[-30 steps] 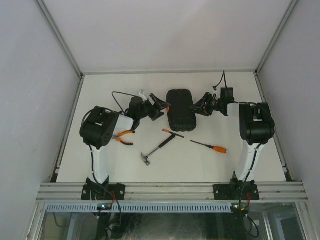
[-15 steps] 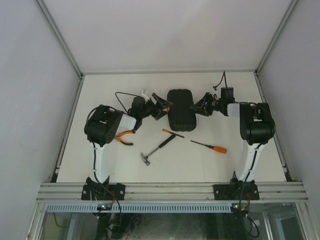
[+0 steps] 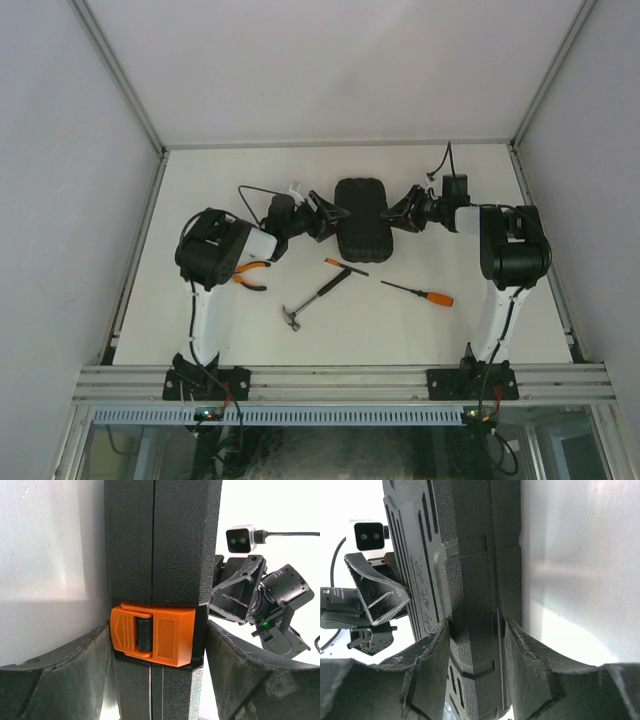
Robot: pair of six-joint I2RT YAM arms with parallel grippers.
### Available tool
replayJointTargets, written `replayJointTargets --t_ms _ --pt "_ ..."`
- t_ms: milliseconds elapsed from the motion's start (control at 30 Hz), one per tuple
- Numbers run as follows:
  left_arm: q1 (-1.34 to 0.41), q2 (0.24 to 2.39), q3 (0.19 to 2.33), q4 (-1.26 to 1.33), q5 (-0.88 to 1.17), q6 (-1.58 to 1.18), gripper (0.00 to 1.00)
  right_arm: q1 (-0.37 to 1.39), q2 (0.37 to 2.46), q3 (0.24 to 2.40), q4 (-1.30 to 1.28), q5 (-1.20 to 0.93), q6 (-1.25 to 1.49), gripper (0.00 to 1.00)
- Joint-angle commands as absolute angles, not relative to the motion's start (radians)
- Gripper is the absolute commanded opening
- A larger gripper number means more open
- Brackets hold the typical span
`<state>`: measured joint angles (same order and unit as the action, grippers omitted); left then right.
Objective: Sort the tools into containers
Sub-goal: Open the storage box at the center of the board.
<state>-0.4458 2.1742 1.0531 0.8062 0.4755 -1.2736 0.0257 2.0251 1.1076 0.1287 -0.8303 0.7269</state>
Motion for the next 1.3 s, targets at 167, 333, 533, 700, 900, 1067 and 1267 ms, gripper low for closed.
replayJointTargets --t_ms 167,333,533,700,900,1067,1267 --pt "-0.451 2.130 1.084 0.787 0.463 -1.219 0.62 0.031 2.076 1.087 -0.005 -0.694 0.680 0.14" --pt "-0.451 2.095 1.077 0.675 0.422 -1.147 0.58 0.038 2.074 1.095 -0.021 -0.685 0.666 0.14" --pt "-0.451 2.060 1.075 0.548 0.365 -1.065 0.54 0.043 2.071 1.107 -0.049 -0.669 0.644 0.14" --pt "-0.452 2.052 1.085 0.498 0.348 -1.042 0.51 0.047 2.071 1.111 -0.059 -0.660 0.635 0.14" --pt "-0.454 2.030 1.107 0.382 0.309 -0.984 0.49 0.053 2.074 1.124 -0.079 -0.643 0.622 0.13" --pt "-0.454 2.012 1.115 0.316 0.278 -0.953 0.48 0.063 2.073 1.143 -0.106 -0.626 0.605 0.14" --pt "-0.454 2.004 1.120 0.277 0.253 -0.945 0.52 0.069 2.069 1.157 -0.132 -0.609 0.585 0.14"
